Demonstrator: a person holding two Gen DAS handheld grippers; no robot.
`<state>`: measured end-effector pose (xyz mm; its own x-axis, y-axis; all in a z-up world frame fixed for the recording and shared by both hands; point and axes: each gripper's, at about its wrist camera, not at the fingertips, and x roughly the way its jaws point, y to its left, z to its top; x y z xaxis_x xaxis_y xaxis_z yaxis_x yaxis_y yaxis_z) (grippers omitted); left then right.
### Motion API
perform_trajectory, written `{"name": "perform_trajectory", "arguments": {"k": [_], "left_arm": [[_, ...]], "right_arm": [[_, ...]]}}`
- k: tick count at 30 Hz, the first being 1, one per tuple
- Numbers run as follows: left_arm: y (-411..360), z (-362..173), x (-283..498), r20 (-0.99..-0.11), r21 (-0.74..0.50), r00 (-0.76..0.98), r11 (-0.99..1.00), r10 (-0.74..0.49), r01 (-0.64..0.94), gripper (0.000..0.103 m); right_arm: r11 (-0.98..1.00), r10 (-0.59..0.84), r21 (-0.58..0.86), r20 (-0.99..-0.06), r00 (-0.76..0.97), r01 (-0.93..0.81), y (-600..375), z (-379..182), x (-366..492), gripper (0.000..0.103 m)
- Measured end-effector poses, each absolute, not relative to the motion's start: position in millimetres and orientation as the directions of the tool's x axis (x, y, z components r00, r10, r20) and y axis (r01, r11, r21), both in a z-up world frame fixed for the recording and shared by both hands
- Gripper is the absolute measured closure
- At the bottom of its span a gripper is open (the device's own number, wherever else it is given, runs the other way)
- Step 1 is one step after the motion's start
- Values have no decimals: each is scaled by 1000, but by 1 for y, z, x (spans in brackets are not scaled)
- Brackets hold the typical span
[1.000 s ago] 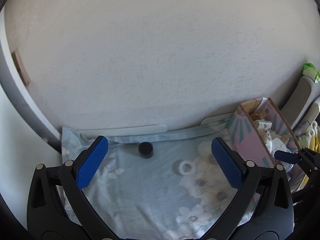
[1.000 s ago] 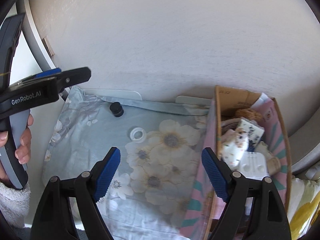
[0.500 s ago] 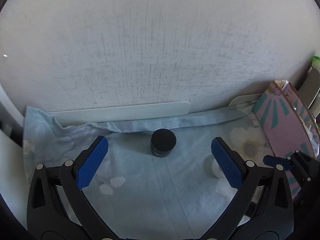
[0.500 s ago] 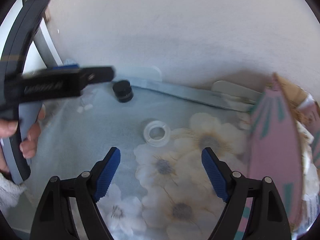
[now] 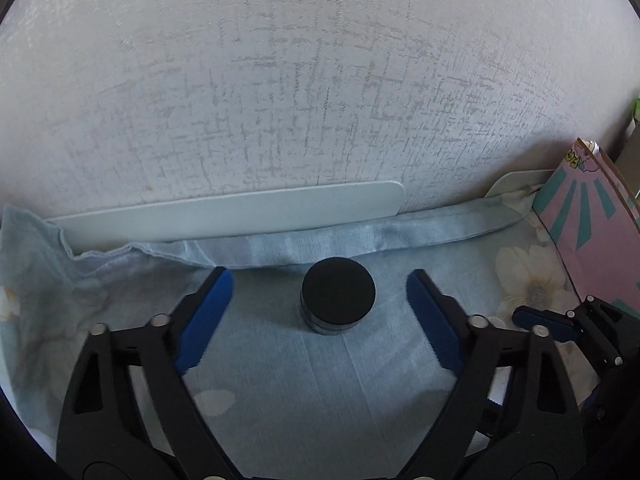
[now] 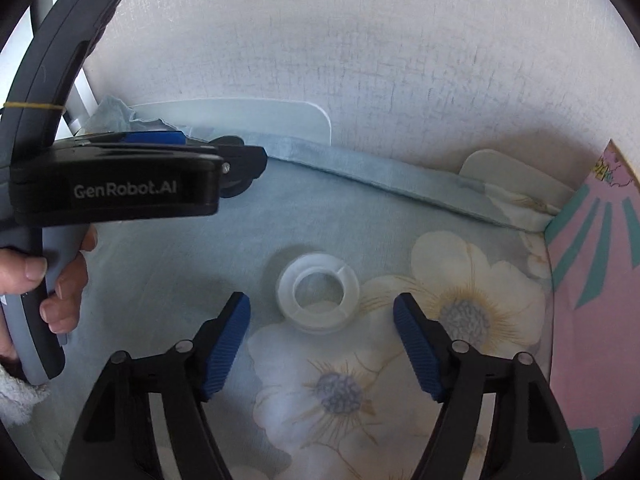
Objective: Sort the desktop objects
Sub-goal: 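Move both open tools back toward the black jar and clear tape roll, then grasp the black jar with the left tool while the right tool grasps the clear tape roll, then lift the black jar and tape roll and carry both over the box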
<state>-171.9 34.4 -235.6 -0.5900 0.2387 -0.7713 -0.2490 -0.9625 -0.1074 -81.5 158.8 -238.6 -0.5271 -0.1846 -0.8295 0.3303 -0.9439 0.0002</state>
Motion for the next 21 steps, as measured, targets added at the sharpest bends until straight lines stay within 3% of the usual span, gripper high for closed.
{"name": "perform_trajectory", "arguments": {"k": [4,7,11,13,21], "left_arm": [[33,-236,-175,-776,-121,-580,-960,250,-251,38],[32,-242,-177,-789,-123,-561,-959,251,-255,54],[32,-243,-173,-779,-116,-577,-962,244,-249,69],[32,-243,-172,-778,-111,-582,-963,237,-245,70],[29,-234,-166,-783,-97,-578,-963,231,-252,70]], "right_arm": [[-938,-195,-5,-819,-540,346,156,-239,-82,39],[-935,-201,-6,-815,-543,355,155,-238,-84,43],[-927,-215,-6,-811,-544,376,153,-236,-83,55],[-924,-220,-5,-809,-545,381,152,-235,-83,63],[-931,-215,6,-819,-532,366,152,-231,-86,64]]}}
